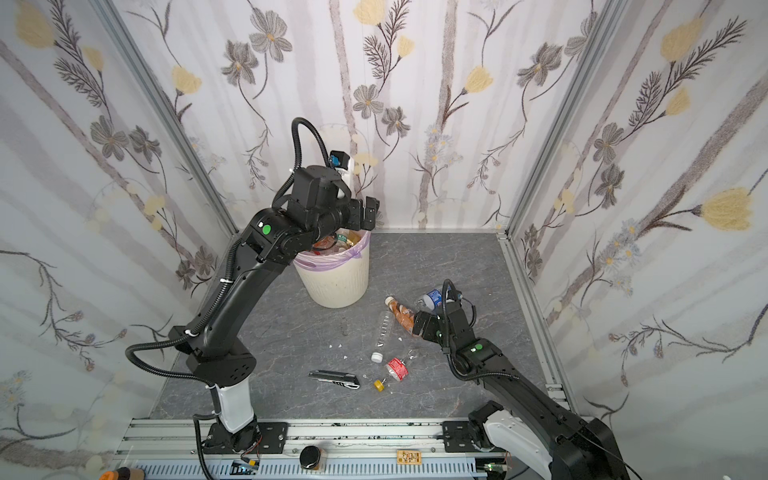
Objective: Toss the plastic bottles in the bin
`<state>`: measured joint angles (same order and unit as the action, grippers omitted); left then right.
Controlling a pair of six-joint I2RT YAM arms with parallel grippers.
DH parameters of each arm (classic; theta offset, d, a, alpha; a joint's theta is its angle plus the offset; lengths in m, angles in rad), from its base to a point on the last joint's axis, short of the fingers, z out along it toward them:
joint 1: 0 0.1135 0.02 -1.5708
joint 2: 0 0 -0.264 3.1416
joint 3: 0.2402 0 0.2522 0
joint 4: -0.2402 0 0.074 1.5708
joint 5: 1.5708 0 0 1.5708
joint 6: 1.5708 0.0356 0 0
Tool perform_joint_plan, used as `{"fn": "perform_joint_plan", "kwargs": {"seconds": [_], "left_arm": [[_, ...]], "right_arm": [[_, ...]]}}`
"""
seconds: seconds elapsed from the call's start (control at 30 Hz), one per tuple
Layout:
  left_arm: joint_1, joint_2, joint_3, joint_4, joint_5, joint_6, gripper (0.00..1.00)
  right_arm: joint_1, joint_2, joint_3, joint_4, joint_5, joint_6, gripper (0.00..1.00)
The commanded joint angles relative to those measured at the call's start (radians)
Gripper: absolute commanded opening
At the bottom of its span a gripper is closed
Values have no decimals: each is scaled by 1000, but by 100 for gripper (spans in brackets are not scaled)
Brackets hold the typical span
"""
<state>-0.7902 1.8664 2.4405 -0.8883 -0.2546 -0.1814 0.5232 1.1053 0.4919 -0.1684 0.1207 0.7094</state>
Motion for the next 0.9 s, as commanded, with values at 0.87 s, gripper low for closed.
{"fn": "perform_joint_plan", "kwargs": {"seconds": [0.87], "left_arm": [[-34,-701,-1284,614,141,-306,100]], "right_arm": [[502,16,-191,122,175,627,100]]}}
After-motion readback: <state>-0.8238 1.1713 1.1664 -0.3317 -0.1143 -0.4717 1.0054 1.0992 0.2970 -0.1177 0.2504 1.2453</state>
